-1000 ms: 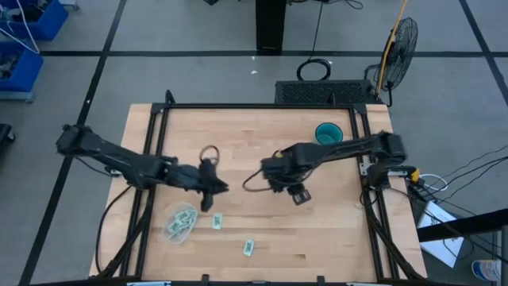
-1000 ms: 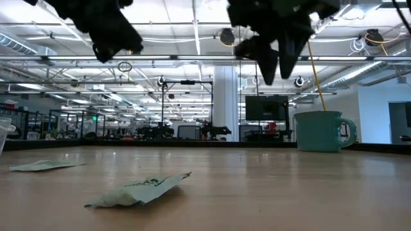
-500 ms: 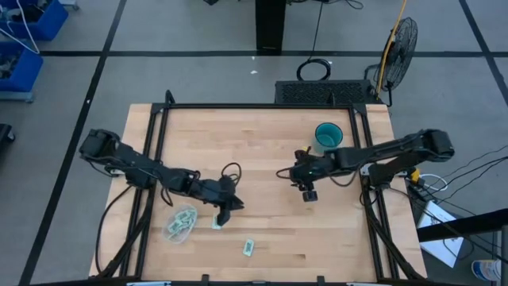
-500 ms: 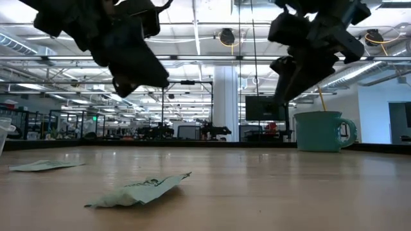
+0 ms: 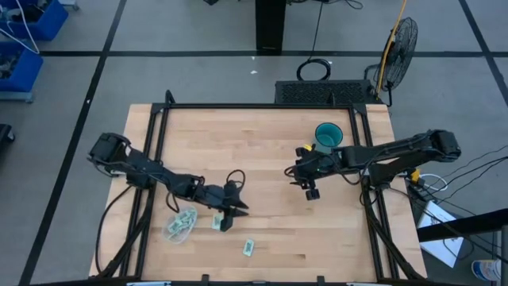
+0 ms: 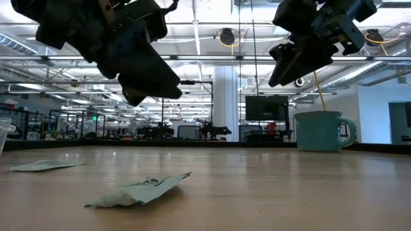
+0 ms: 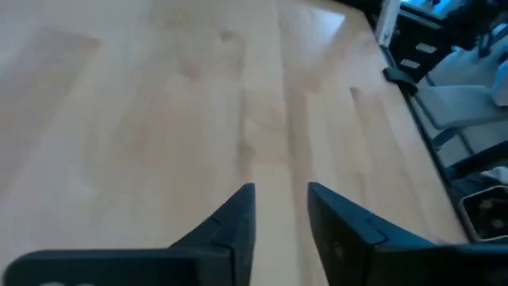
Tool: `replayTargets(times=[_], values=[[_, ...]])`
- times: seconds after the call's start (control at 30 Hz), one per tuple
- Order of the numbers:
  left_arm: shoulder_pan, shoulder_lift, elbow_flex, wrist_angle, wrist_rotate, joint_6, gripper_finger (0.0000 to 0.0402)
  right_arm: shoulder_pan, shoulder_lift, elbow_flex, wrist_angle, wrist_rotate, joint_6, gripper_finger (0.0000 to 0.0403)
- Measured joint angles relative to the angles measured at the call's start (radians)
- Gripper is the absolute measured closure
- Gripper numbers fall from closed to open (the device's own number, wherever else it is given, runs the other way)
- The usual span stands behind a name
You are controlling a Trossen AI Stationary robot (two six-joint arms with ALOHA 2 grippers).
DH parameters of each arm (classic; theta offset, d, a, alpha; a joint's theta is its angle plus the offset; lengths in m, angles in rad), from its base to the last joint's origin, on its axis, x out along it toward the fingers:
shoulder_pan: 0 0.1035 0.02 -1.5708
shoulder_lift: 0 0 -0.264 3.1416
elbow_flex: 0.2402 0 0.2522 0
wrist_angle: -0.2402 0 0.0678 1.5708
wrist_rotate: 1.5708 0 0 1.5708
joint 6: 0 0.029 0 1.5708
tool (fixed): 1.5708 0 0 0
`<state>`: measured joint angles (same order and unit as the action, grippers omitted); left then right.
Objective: Pick and place Stevia / Truvia into bins
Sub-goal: Put the bottom white stevia packet into the transparent bin
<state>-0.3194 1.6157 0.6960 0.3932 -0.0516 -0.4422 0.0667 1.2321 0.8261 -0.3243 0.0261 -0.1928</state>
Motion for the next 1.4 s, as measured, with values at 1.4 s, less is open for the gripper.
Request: replayTargets(times=[1.4], values=[[-0.123,0.388,0.228,-0.021,0.188,0.151,0.0247,0.001,0.000,0.000,0.008,-0.001,-0.010,0.0248]])
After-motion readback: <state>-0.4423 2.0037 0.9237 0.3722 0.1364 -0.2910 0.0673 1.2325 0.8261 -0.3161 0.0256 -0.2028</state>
